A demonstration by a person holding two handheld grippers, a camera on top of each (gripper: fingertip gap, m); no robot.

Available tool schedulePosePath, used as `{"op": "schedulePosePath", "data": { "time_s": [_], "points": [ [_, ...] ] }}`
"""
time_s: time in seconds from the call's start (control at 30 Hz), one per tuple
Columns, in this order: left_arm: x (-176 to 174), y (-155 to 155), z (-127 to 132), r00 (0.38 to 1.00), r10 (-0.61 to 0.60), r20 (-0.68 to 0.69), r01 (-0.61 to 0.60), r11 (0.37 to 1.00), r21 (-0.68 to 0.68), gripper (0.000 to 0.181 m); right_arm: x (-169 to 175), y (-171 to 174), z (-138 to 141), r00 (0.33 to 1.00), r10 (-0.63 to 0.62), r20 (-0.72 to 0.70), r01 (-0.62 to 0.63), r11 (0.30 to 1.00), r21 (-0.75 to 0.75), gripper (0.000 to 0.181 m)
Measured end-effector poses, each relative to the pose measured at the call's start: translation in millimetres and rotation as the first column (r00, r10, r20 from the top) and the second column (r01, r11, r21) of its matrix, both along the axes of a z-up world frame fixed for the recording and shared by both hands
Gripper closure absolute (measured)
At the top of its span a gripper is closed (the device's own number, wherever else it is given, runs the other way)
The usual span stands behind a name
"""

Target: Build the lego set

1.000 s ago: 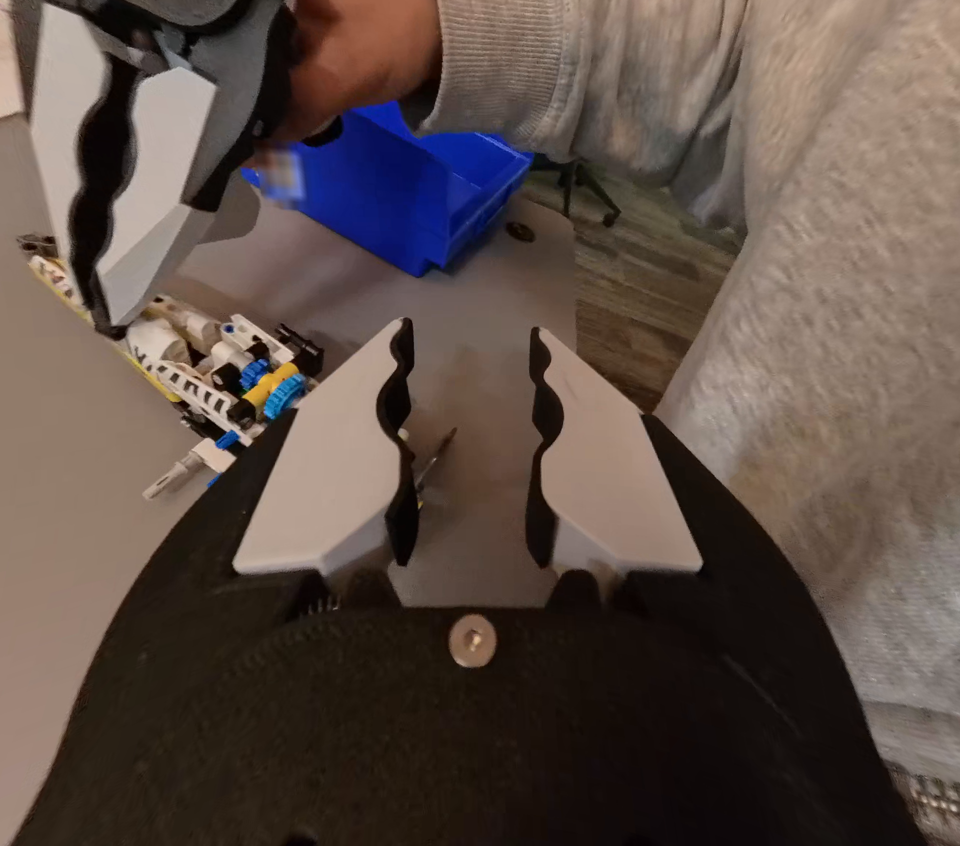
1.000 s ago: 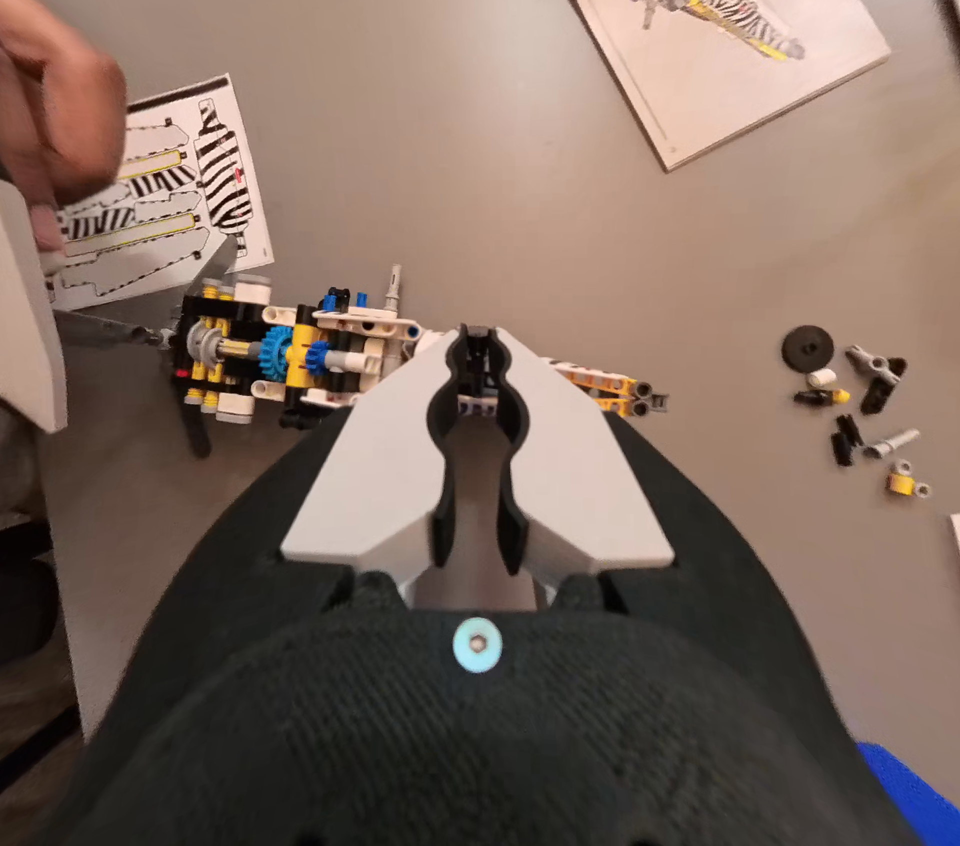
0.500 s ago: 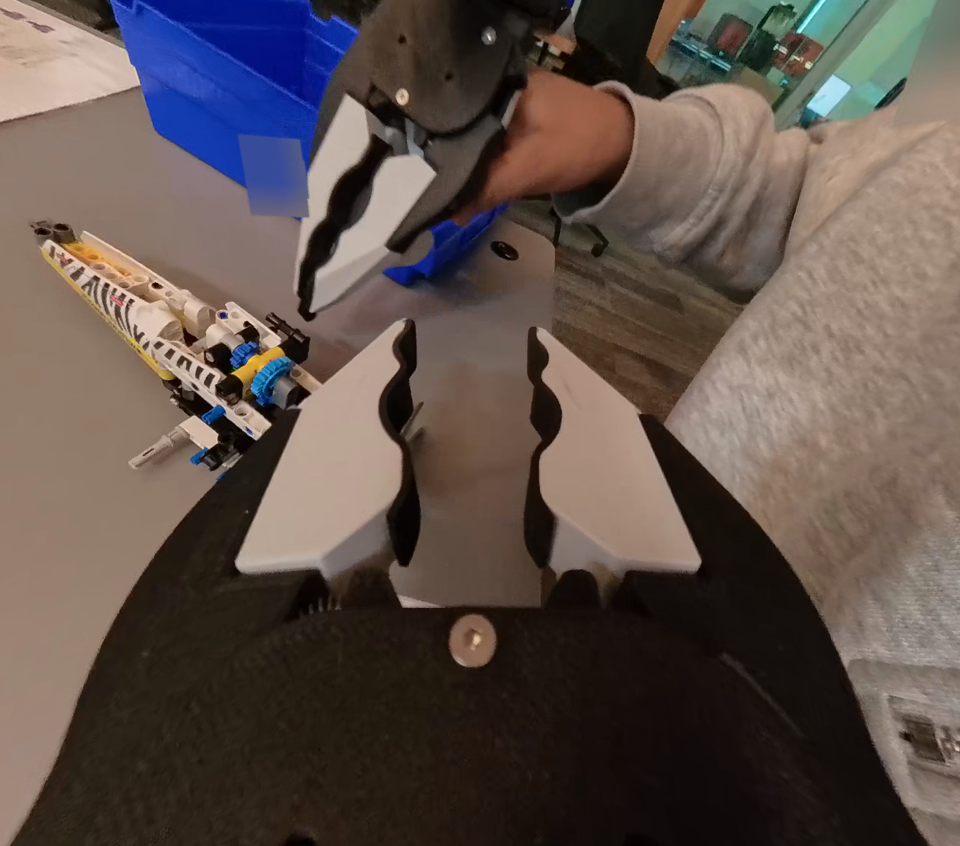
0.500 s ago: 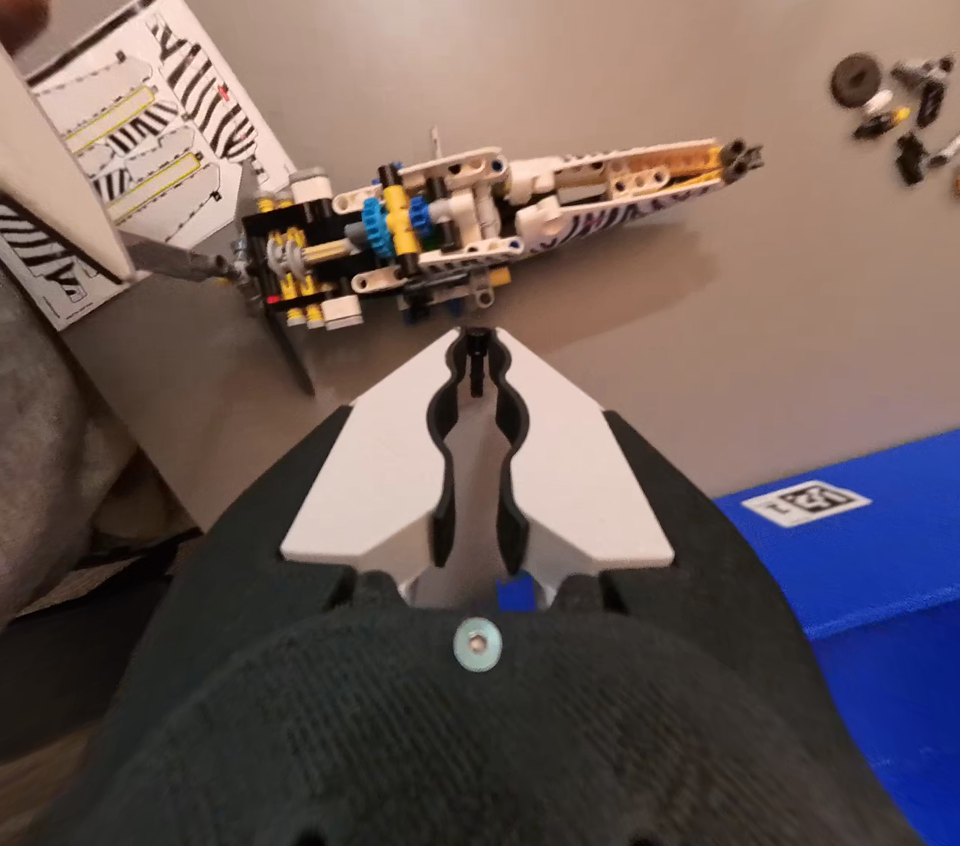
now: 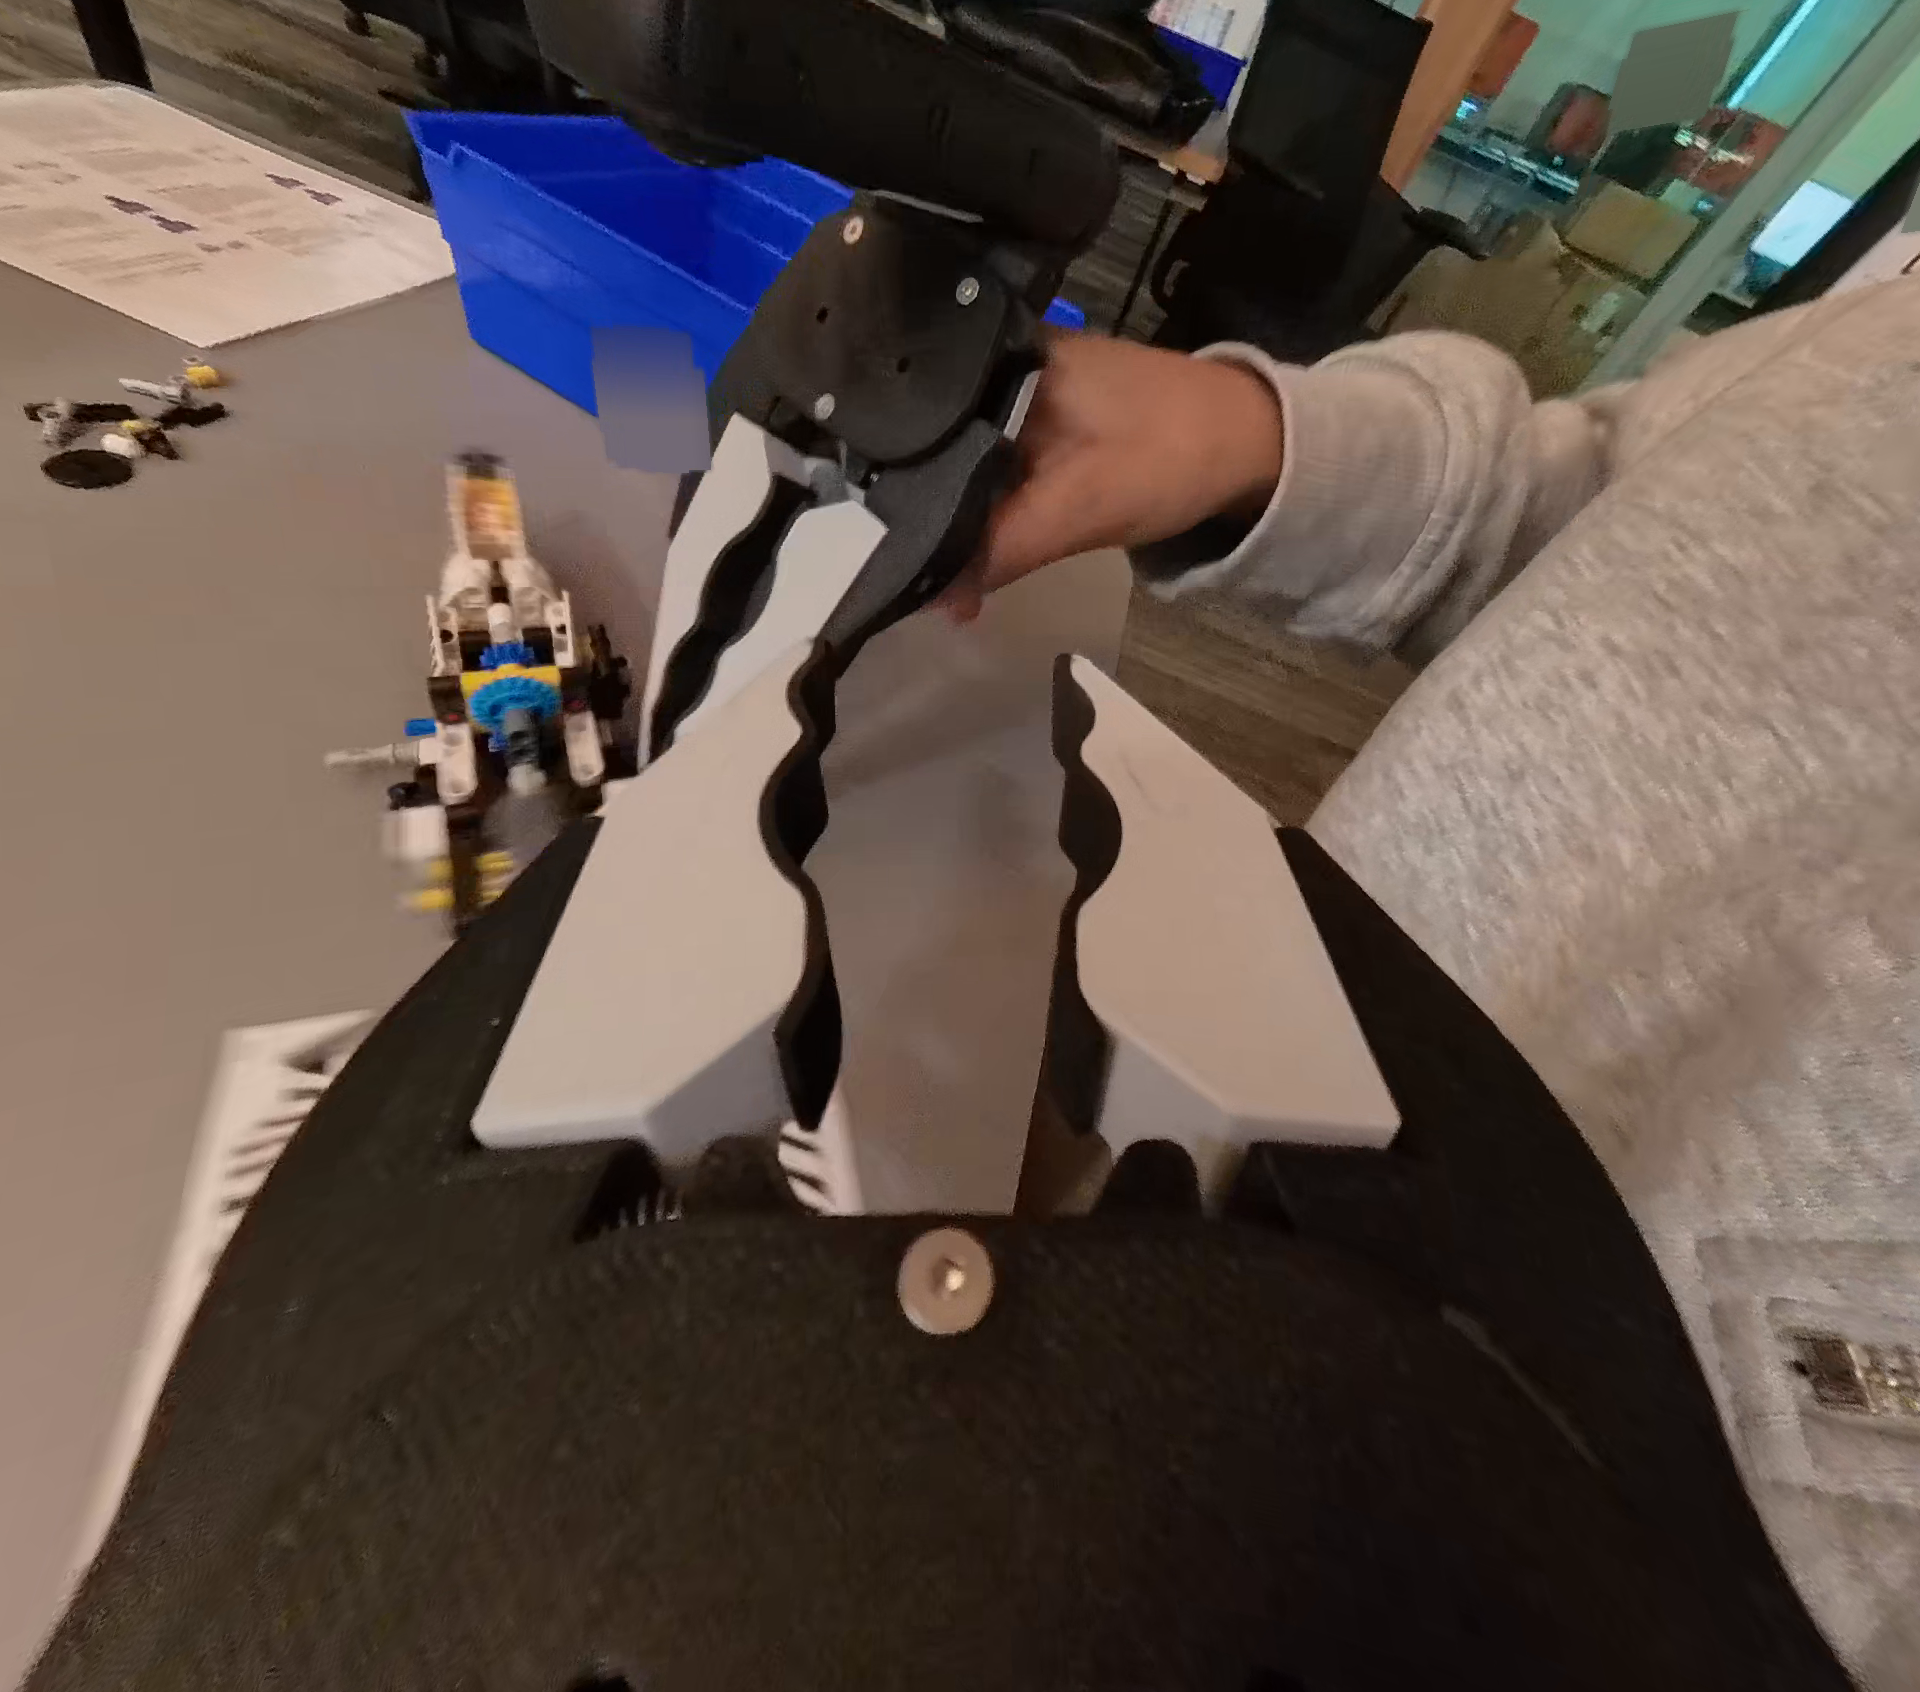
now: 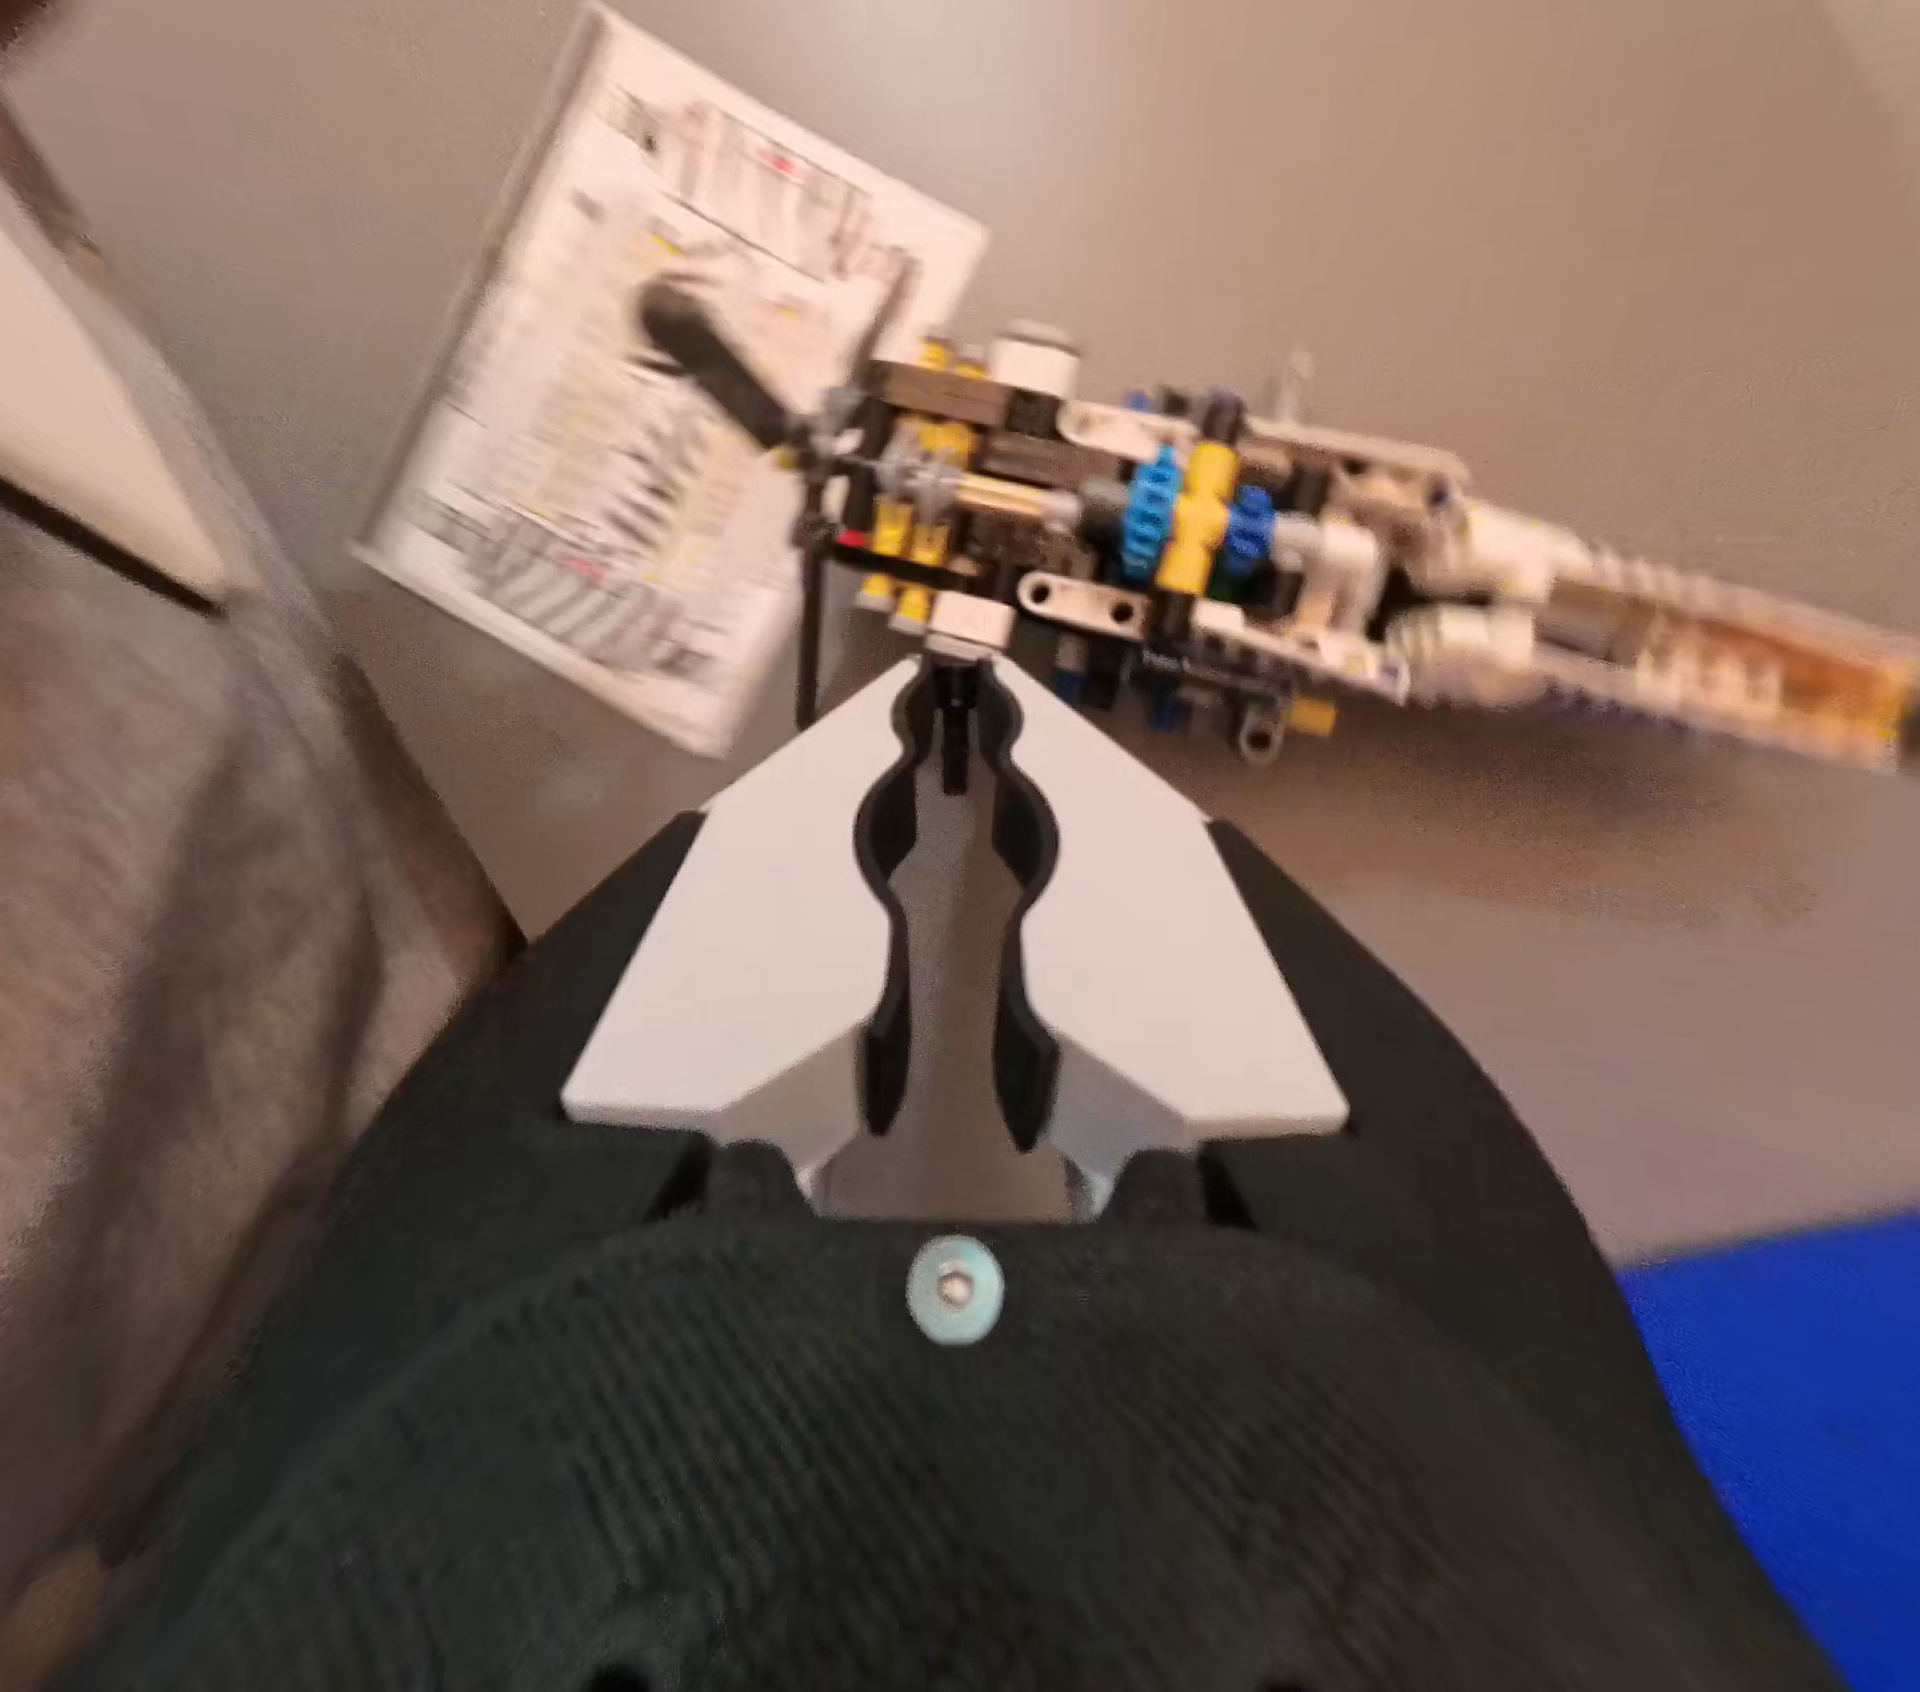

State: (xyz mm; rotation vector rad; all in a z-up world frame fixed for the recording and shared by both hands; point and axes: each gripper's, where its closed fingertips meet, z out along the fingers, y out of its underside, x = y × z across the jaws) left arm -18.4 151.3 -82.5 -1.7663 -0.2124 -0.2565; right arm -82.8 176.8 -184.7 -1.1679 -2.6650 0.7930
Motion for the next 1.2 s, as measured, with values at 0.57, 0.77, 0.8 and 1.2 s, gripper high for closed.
{"op": "schedulePosePath", "data": {
  "time_s": [0.57, 0.77, 0.8, 1.2],
  "points": [
    [-49.8, 5.7, -51.0, 0.989, 0.141, 0.039, -0.135, 0.983, -0.121, 0.142, -84.1, 58.7, 55.9, 0.926, -0.194, -0.323, 0.198, 0.980, -0.021, 0.176],
    [-64.3, 19.4, -70.4, 0.982, 0.186, 0.034, -0.176, 0.966, -0.191, 0.137, -95.5, 64.3, 3.1, 0.978, -0.096, -0.184, 0.128, 0.977, 0.170, 0.176],
    [-66.5, 18.3, -72.2, 0.981, 0.193, 0.035, -0.183, 0.963, -0.197, 0.138, -94.1, 64.2, -0.1, 0.982, -0.091, -0.165, 0.121, 0.976, 0.183, 0.176],
    [-83.5, -18.4, -86.4, 0.961, 0.259, 0.098, -0.233, 0.947, -0.223, 0.139, -16.5, -7.6, 8.3, 0.997, -0.043, 0.056, 0.048, 0.993, -0.104, 0.176]
  ]
}}
